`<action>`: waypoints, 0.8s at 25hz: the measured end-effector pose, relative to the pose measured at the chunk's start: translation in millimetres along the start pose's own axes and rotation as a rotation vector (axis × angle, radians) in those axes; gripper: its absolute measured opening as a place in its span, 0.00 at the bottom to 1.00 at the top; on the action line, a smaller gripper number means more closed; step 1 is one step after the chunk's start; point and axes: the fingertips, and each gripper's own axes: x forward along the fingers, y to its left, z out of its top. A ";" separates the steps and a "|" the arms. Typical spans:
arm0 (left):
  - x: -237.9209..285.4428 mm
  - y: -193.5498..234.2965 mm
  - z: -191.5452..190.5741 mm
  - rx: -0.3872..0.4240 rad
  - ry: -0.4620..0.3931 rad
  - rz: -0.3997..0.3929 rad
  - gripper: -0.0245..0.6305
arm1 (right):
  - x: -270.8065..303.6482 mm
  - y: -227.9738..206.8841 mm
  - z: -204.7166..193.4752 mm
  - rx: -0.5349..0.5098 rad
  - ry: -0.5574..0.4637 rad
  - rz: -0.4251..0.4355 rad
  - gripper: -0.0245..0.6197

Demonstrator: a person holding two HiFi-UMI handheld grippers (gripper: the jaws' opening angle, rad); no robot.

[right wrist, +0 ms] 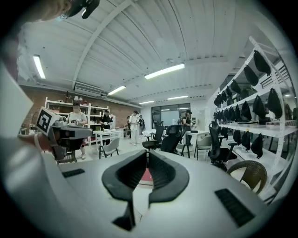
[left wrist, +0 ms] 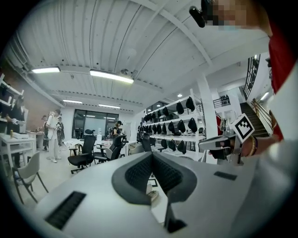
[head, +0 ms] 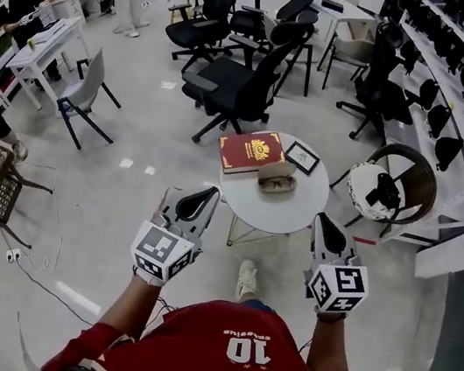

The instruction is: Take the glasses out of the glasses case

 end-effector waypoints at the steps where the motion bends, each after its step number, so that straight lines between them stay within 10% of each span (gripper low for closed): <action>1: 13.7 5.5 -0.7 0.005 -0.001 0.004 0.05 | 12.2 -10.7 1.6 0.003 -0.006 0.006 0.08; 20: 209.0 56.3 3.9 -0.010 0.016 0.023 0.05 | 169.7 -142.7 20.9 0.023 -0.009 0.092 0.08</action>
